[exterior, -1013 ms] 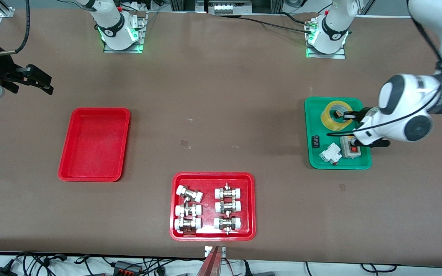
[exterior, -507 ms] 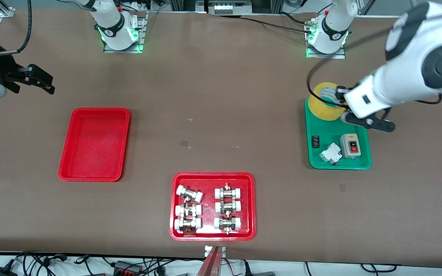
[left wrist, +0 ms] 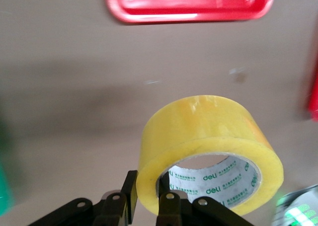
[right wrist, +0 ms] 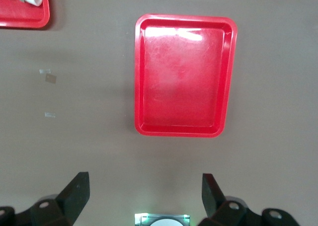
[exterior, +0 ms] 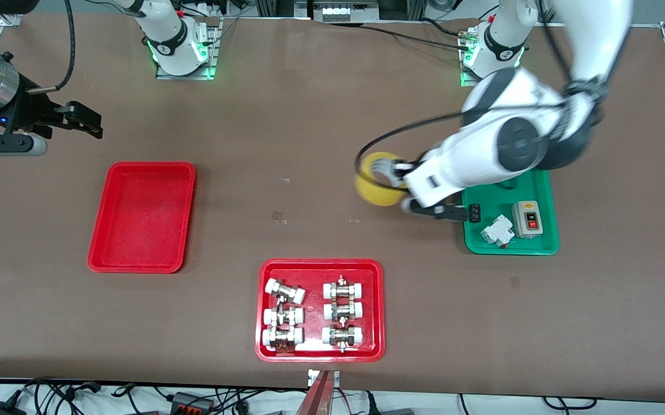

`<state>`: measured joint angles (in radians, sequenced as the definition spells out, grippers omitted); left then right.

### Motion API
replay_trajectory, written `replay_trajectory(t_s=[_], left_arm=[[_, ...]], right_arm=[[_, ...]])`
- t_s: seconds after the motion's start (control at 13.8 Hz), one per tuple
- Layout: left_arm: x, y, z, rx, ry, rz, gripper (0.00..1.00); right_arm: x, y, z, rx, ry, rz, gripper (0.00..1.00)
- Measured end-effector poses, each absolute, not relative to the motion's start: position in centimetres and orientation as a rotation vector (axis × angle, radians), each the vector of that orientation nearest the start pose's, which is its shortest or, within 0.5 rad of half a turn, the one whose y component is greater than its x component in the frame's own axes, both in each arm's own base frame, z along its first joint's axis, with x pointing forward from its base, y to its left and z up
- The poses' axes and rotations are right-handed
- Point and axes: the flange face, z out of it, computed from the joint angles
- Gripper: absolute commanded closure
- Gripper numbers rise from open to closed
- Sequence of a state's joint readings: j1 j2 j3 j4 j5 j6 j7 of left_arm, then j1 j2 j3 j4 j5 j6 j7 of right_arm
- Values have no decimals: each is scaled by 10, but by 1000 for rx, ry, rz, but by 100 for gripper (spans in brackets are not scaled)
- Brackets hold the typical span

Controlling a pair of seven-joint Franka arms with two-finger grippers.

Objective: Left arm passes tape to right arm into tray
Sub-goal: 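Lift the tape with the left gripper while the right gripper reaches over, then grasp the tape rim with the right gripper beside the left gripper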

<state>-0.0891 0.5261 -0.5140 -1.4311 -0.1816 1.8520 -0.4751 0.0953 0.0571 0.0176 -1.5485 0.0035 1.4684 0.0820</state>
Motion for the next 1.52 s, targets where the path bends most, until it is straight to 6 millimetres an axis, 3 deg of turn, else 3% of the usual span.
replay_trajectory(t_s=[0.29, 0.65, 0.8, 0.94, 1.23, 1.52], left_arm=[[585, -436, 371, -3583, -411, 418, 97], [565, -509, 334, -3582, -1190, 474, 97], [567, -520, 322, -3508, -1476, 529, 96], [581, -519, 321, -3458, -1635, 579, 96], [599, -517, 322, -3400, -1814, 690, 96], [605, -515, 320, -3384, -1862, 721, 95]], right_arm=[[565, 72, 571, -2948, -135, 287, 0], [596, 71, 527, -2635, -170, 280, 0], [611, 77, 505, -2549, -224, 229, 0], [627, 85, 478, -2447, -305, 174, 0], [651, 98, 421, -2293, -385, 35, 0], [664, 128, 375, -2213, -370, -100, 0]])
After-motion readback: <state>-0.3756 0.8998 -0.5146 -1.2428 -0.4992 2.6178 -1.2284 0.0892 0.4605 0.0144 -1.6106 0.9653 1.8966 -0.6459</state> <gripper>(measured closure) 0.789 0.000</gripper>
